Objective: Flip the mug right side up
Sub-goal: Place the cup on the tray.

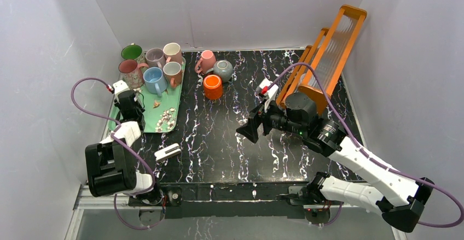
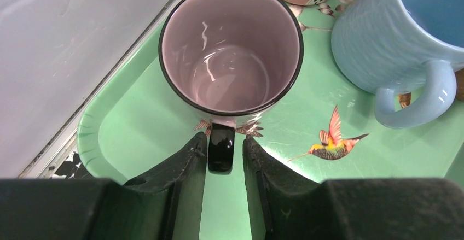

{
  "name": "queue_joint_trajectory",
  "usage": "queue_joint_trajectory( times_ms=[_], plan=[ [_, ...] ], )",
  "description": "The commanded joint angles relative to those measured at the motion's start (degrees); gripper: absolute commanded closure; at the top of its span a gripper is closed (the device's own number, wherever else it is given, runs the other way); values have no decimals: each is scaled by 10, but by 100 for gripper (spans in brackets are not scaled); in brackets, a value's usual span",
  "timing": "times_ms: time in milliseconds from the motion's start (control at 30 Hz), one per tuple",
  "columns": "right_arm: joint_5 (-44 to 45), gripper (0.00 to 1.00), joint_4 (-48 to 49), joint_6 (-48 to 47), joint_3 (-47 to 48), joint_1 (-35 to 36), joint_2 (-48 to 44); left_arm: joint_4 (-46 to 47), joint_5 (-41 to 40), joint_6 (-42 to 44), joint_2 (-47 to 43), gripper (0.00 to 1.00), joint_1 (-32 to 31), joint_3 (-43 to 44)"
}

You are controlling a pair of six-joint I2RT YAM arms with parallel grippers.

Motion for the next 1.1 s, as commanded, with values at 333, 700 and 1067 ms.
queue_joint_trajectory(
  times_ms=[333, 700, 1067],
  plan=[
    [-5, 1, 16, -7, -2, 2, 0, 91, 23, 39, 68, 84, 2, 48],
    [4, 1, 16, -6, -2, 2, 8, 105, 28, 54, 140, 83, 2, 100],
    [39, 1, 16, 39, -2, 2, 23, 5, 32, 19, 93, 64, 2, 117]
  ],
)
